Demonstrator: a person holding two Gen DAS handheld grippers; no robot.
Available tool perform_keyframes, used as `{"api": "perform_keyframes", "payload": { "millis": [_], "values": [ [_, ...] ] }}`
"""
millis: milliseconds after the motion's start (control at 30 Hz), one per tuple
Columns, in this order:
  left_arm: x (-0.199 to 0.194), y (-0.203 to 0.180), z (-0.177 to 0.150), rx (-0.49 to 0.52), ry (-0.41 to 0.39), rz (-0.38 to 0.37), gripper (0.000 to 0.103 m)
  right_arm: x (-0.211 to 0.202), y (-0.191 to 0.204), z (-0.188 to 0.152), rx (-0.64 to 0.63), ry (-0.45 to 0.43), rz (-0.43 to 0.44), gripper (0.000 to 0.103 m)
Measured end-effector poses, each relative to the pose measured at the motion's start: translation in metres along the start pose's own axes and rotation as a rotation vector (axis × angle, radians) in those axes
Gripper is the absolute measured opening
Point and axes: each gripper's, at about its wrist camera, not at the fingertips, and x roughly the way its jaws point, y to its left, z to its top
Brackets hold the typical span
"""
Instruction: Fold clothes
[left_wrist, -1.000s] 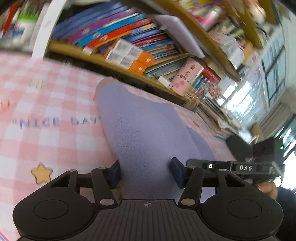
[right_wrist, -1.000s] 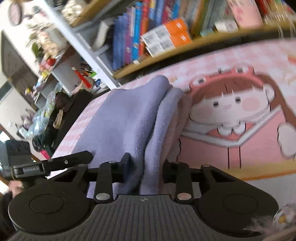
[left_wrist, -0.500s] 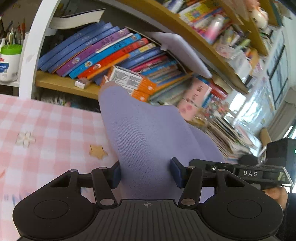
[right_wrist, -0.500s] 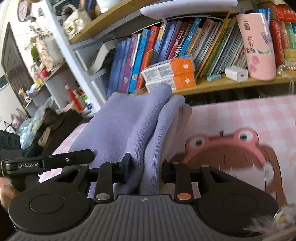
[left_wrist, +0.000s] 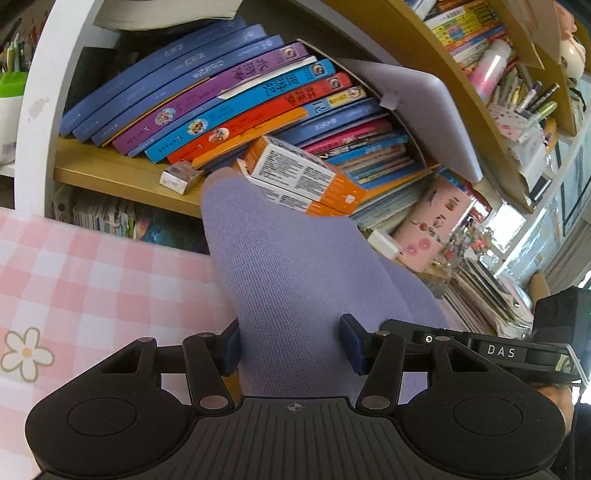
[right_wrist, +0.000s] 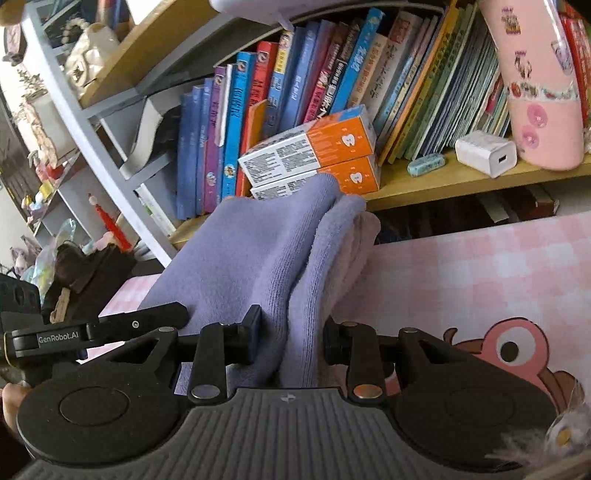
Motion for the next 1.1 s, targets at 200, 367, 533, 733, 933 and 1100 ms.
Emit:
{"api": "perform_keyframes", "payload": {
  "millis": [200, 367, 533, 733, 933, 1100],
  "values": [
    [0.01, 0.012, -0.005, -0.029, -0.001, 0.016, 0.057, 0.016, -0.005, -0.003, 0.007, 0.011, -0.02, 0.031],
    [-0.007, 0.005, -0.01, 0.006, -0.096, 0.102, 0.086, 0.0, 0.002, -0.007, -0.057, -0.059, -0.09, 0.06],
    [-0.045, -0.014, -0.025, 0.126, -0.179, 0.147, 0.096, -0.043, 0.024, -0.024, -0.214, -0.169, -0.187, 0.086],
    [-0.081, -0.043, -0.061, 0.161, -0.244, 0.195, 0.097, -0.084, 0.051, -0.066, -0.278, -0.204, -0.264, 0.091],
    [-0.109, -0.072, -0.098, 0.21, -0.264, 0.264, 0.098, -0.107, 0.067, -0.106, -0.274, -0.185, -0.312, 0.092],
    [-0.127, -0.093, -0.127, 0.289, -0.262, 0.314, 0.098, -0.131, 0.084, -0.139, -0.337, -0.225, -0.348, 0.096]
  ]
}}
